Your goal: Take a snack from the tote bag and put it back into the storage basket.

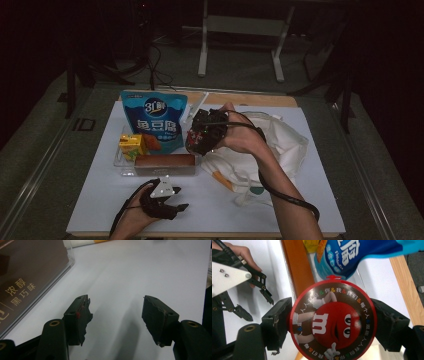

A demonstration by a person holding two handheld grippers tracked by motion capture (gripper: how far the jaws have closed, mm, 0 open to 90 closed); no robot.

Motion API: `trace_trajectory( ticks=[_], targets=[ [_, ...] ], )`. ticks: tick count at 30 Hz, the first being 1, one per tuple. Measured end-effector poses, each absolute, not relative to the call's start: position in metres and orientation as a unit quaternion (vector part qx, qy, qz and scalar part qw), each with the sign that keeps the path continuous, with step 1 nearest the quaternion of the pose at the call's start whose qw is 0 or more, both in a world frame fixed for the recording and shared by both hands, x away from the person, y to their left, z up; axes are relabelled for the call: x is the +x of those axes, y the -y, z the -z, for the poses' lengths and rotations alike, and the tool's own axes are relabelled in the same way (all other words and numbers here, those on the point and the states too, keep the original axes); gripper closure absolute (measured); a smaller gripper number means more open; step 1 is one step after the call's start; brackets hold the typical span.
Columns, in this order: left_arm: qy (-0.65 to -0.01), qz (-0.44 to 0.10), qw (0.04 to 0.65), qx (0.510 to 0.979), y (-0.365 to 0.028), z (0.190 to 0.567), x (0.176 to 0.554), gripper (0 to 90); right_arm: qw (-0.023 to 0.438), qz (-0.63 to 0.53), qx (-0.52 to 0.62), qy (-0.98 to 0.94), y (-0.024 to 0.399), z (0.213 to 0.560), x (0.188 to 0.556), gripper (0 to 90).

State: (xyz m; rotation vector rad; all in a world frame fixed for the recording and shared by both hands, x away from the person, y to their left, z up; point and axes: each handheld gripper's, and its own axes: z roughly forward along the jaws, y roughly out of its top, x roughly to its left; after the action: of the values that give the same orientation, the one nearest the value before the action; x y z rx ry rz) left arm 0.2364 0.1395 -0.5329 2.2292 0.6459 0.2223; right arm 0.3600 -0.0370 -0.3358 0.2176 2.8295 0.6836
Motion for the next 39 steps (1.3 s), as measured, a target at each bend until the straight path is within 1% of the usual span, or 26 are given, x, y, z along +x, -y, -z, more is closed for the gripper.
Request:
trace_trajectory(
  ticks=[14, 39],
  targets=[
    [-0.256, -0.089, 0.396, 0.878, -0.142, 0.532, 0.236, 38.7, 0.104, -0.234, 0.068, -0.964, 0.016, 0.349, 0.366, 23.7],
    [-0.256, -0.089, 0.397, 0.877, -0.144, 0.531, 0.236, 38.7, 0.103, -0.24, 0.076, -0.962, 0.006, 0.366, 0.377, 23.7]
  ],
)
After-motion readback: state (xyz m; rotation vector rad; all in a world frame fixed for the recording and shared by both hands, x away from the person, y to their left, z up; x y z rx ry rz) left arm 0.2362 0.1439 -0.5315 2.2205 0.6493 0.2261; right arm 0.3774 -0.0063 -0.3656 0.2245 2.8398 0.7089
